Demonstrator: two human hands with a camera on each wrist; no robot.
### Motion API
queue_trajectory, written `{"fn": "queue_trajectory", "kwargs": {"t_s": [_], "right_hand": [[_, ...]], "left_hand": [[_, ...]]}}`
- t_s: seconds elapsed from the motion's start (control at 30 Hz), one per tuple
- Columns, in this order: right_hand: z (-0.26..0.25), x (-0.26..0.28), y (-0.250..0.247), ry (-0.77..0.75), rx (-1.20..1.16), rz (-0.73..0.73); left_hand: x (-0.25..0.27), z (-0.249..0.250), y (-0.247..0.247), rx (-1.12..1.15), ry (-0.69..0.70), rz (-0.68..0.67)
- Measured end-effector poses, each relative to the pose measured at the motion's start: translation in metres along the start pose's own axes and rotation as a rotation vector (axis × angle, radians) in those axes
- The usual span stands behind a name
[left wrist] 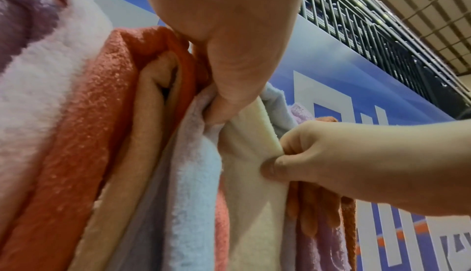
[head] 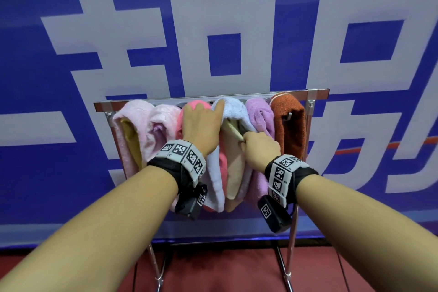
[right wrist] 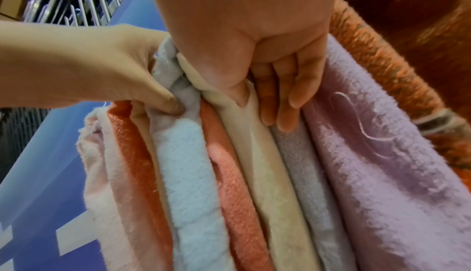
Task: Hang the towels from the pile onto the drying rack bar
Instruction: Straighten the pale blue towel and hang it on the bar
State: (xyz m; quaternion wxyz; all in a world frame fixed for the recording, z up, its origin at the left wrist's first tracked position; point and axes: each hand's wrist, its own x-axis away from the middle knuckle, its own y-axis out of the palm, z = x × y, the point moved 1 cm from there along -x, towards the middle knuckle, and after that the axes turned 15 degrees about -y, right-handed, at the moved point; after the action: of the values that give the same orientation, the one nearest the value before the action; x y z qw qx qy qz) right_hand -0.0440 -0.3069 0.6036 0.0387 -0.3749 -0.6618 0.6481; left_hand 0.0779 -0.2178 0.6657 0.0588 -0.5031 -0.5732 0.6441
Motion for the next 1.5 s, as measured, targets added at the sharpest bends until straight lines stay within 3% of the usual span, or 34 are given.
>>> {"fn": "queue_trajectory", "kwargs": {"t_s": [0.37, 0.57, 0.67, 0.83, 0.97, 1.03, 1.13, 1.23, 1.37, 1.5], "right_hand": [[0.001, 0.008, -0.023, -0.061, 0.058, 0.009], [-0.001, 0.008, -0.036, -0.059, 0.012, 0.008], [-0.002, 0.007, -0.040, -0.065, 0.008, -0.010], [-0.008, 0.008, -0.036, -0.131, 0.028, -0.101], [-0.010, 0.007, -0.038, -0.194, -0.016, -0.149], [-0.013, 0.006, -0.043, -0.215, -0.034, -0.041], [-0.014, -0.002, -0.052, -0.243, 0.001, 0.241], [-0.012, -0.019, -0.055, -0.364, 0.053, 0.404], [-0.010, -0.037, -0.053, -0.390, 0.132, 0.429], [-0.003, -0.044, -0.051, -0.311, 0.170, 0.279]], "left_hand": [[0.011, 0.014, -0.014, 0.040, -0.009, -0.061], [0.012, 0.028, -0.004, 0.472, -0.114, -0.221], [0.004, 0.028, 0.000, 0.585, -0.114, -0.274], [-0.013, 0.015, -0.001, 0.586, -0.116, -0.130], [-0.014, 0.019, -0.002, 0.536, -0.106, -0.130], [-0.013, 0.019, -0.001, 0.540, -0.109, -0.144], [-0.011, 0.019, -0.004, 0.555, -0.141, -0.152], [-0.012, 0.018, -0.009, 0.518, -0.157, -0.134], [-0.022, 0.017, -0.011, 0.407, -0.083, -0.136], [-0.030, 0.025, -0.015, 0.403, -0.077, -0.152]]}}
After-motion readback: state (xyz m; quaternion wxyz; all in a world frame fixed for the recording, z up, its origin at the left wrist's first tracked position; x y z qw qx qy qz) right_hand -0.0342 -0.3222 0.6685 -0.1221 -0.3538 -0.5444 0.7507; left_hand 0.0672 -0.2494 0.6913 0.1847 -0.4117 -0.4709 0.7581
